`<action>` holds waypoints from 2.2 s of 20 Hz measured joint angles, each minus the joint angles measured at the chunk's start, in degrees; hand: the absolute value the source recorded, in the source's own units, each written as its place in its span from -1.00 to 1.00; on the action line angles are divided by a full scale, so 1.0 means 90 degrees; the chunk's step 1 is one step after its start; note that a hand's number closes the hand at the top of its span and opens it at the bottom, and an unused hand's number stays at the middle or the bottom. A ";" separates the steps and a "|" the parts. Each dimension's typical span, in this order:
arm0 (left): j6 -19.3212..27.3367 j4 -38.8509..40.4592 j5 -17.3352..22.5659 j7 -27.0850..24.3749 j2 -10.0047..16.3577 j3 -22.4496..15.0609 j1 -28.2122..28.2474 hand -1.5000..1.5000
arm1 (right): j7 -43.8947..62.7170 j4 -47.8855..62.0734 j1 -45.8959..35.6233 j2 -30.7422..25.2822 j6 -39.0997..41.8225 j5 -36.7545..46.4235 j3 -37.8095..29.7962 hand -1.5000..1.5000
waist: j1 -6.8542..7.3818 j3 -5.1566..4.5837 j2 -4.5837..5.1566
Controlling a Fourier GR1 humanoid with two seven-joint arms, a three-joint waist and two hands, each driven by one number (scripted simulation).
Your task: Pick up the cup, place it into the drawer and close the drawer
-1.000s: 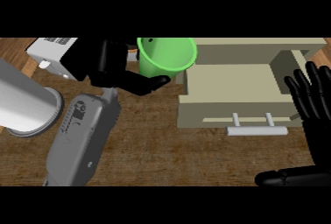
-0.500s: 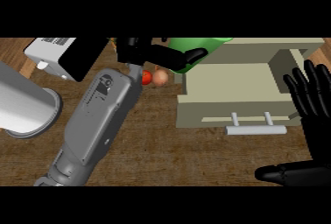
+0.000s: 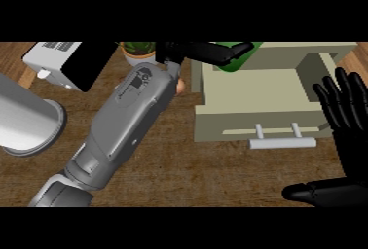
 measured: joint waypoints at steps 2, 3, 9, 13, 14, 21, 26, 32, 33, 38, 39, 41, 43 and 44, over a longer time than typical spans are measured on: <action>0.0011 0.0401 0.0172 -0.0202 -0.0001 -0.0062 -0.0139 1.00 | -0.0020 0.0036 -0.0057 -0.0008 -0.0006 -0.0030 -0.0045 -1.00 | -0.0014 0.0000 0.0007; 0.0069 0.0553 0.0271 -0.0256 -0.0001 -0.0151 -0.0218 1.00 | 0.0058 -0.0026 -0.0060 -0.0049 0.0017 -0.0085 -0.0066 -1.00 | -0.0029 0.0000 0.0008; 0.0204 0.1490 0.0822 -0.0452 -0.0001 -0.0698 -0.0692 1.00 | 0.0053 0.0115 -0.0260 -0.0018 0.0002 -0.0061 0.0004 -1.00 | -0.0153 0.0002 0.0039; 0.0299 0.1872 0.1102 -0.0482 -0.0001 -0.1149 -0.0882 1.00 | 0.0078 0.0097 -0.0250 -0.0015 0.0045 -0.0080 0.0064 -1.00 | -0.0247 0.0005 0.0055; 0.0286 0.1958 0.1149 -0.0530 -0.0001 -0.1245 -0.0914 1.00 | 0.0130 0.0078 -0.0306 -0.0027 0.0030 -0.0099 0.0056 -1.00 | -0.0259 0.0004 0.0059; 0.0484 0.2423 0.1416 -0.0530 -0.0001 -0.1949 -0.1135 1.00 | 0.0186 0.0116 -0.0477 0.0039 -0.0023 -0.0054 0.0177 -1.00 | -0.0405 0.0006 0.0102; 0.0683 0.2589 0.1429 -0.0348 -0.0001 -0.2463 -0.1195 -1.00 | 0.0118 0.0132 -0.0500 0.0053 0.0025 -0.0094 0.0198 -1.00 | -0.0488 0.0009 0.0118; 0.0750 0.2426 0.1829 -0.0466 -0.0001 -0.2588 -0.1161 -1.00 | 0.0019 0.0193 -0.0527 0.0083 0.0116 -0.0265 0.0180 -1.00 | -0.0520 0.0008 0.0135; 0.0724 0.2377 0.1920 -0.0524 -0.0001 -0.2563 -0.1159 -1.00 | 0.0030 0.0159 -0.0490 0.0085 0.0138 -0.0316 0.0178 -1.00 | -0.0509 0.0007 0.0129; 0.0527 0.2028 0.2373 -0.0996 -0.0001 -0.2401 -0.1059 -1.00 | -0.0001 0.0232 -0.0410 0.0084 0.0270 -0.0635 0.0067 -1.00 | -0.0356 0.0004 0.0089; 0.0513 0.1941 0.2461 -0.1095 -0.0001 -0.2373 -0.1034 -1.00 | 0.0068 0.0190 -0.0407 0.0077 0.0280 -0.0689 0.0081 -1.00 | -0.0324 0.0004 0.0077; 0.0388 0.1880 0.2597 -0.1248 -0.0001 -0.2221 -0.1052 -1.00 | 0.0138 0.0101 -0.0328 0.0020 0.0336 -0.0829 0.0011 -1.00 | -0.0235 0.0001 0.0053; 0.0320 0.1755 0.2707 -0.1260 0.0002 -0.2103 -0.1021 -1.00 | 0.0151 0.0037 -0.0265 -0.0012 0.0380 -0.0906 -0.0030 1.00 | -0.0133 0.0001 0.0026; 0.0291 0.1724 0.2729 -0.1288 0.0003 -0.2039 -0.0958 -1.00 | 0.0157 -0.0058 -0.0179 -0.0048 0.0445 -0.0945 -0.0032 1.00 | -0.0089 0.0000 0.0013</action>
